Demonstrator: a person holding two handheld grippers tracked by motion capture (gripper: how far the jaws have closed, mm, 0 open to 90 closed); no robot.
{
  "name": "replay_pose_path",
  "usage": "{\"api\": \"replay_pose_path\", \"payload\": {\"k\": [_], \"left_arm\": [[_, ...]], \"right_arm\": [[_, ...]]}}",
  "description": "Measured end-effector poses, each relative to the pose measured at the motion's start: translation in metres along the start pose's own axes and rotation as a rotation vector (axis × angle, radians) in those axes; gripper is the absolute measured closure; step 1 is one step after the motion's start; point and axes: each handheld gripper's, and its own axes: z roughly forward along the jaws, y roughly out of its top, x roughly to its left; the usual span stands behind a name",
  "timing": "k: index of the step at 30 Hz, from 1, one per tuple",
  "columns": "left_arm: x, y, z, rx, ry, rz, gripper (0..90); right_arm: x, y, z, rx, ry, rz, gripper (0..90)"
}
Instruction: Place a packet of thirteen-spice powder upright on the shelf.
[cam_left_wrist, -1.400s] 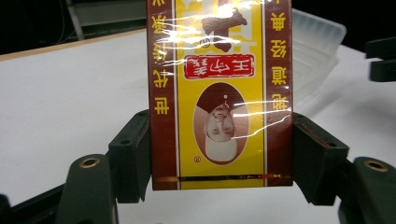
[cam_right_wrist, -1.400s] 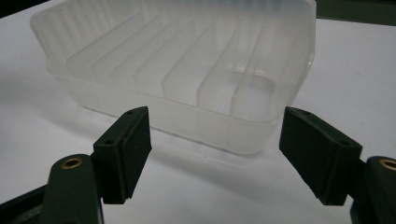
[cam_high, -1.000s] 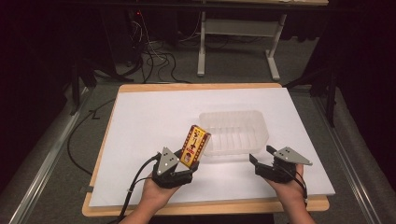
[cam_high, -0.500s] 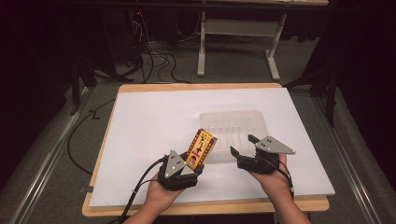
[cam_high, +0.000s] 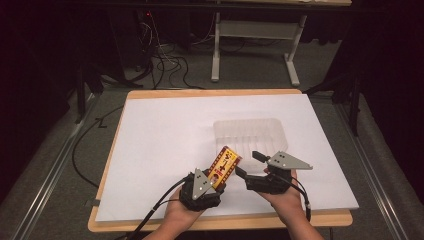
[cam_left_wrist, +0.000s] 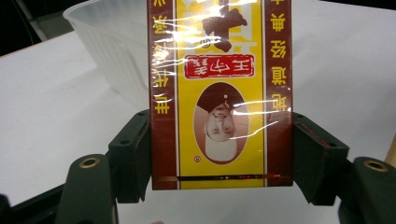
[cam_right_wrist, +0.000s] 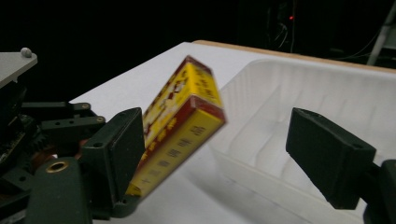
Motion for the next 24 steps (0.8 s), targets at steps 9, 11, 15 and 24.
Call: {"api": "replay_pose_path", "payload": {"k": [9,11,15,24], "left_arm": [[-0.007,0.001,-0.003,-0.013,-0.009,-0.002,32.3],[-0.008,0.001,-0.003,-0.015,-0.012,-0.001,32.2],[-0.008,0.002,-0.002,-0.016,-0.012,-0.003,32.2],[-0.010,-0.001,-0.002,-0.015,0.001,0.027,32.2]], "right_arm": [[0.007,-0.004,0.011,0.029,0.049,0.056,18.9],[0.008,-0.005,0.013,0.035,0.052,0.061,18.5],[0.008,-0.006,0.017,0.049,0.060,0.078,17.8],[0.002,-0.010,0.019,0.052,0.095,0.142,32.3]]}}
